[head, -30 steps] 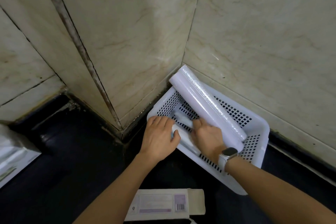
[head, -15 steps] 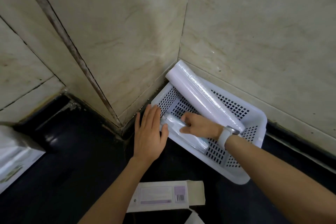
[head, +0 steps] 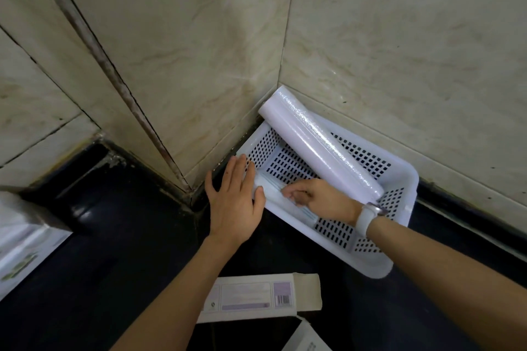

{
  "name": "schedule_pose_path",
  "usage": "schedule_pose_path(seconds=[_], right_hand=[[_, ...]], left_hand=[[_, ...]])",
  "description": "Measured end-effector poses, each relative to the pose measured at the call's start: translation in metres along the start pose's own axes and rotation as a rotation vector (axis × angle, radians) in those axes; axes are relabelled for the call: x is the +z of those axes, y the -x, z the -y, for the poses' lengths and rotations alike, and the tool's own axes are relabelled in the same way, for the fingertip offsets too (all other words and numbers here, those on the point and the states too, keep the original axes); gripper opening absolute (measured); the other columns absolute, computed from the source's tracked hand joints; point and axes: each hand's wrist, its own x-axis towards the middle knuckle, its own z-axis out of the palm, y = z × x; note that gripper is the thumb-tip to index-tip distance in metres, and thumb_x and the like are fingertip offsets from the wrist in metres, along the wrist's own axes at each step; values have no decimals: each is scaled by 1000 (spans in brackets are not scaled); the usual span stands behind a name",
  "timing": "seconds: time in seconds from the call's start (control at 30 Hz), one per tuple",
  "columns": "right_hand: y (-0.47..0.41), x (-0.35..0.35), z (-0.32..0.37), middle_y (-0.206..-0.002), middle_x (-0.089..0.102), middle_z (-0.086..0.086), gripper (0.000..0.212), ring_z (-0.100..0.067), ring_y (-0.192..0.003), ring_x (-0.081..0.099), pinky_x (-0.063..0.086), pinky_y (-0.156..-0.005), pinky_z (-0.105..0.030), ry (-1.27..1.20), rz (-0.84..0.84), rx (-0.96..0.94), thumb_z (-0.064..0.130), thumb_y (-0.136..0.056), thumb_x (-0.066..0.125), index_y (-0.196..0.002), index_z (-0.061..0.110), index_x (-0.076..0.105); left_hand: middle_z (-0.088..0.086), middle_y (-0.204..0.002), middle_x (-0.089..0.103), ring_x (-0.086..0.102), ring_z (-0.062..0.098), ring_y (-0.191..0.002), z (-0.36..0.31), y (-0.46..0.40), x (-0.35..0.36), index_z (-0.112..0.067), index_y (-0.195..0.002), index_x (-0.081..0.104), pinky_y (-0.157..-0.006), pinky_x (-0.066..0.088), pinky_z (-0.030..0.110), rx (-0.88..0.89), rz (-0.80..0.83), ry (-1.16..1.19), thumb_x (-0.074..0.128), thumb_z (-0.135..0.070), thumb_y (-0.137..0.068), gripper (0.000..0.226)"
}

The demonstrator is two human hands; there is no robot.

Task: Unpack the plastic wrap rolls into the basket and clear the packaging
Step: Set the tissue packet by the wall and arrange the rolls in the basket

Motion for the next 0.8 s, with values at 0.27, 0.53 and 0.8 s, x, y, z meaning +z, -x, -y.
schedule_pose_path(seconds=[0.27, 0.53, 0.8], right_hand=[[26, -10, 0, -104, 62, -10, 35, -4, -84, 61, 52, -86, -21, -318, -184, 43, -4, -92, 30, -117, 7, 50], [13, -64, -28, -106, 62, -11, 21, -28, -97, 52, 48, -80, -41, 375, -658, 232, 28, -92, 46, -98, 12, 57], [0, -78, -31, -86, 61, -9, 21, -25, -78, 49, 42, -65, -33, 598, -489, 320, 35, -86, 49, -79, 15, 48]], left_hand=[[0, -136, 53, 32, 20, -135, -16, -31, 3, -18, -121, 58, -106, -21, 56, 304, 339, -195, 22, -31, -95, 47], [1, -109, 68, 56, 16, -108, -6, -18, -5, -14, -104, 69, -112, -8, 56, 361, 171, -127, 10, -39, -89, 66], [3, -89, 74, 67, 18, -87, -6, -16, 3, -13, -84, 75, -106, 20, 64, 375, -39, -77, 38, -27, -88, 40]])
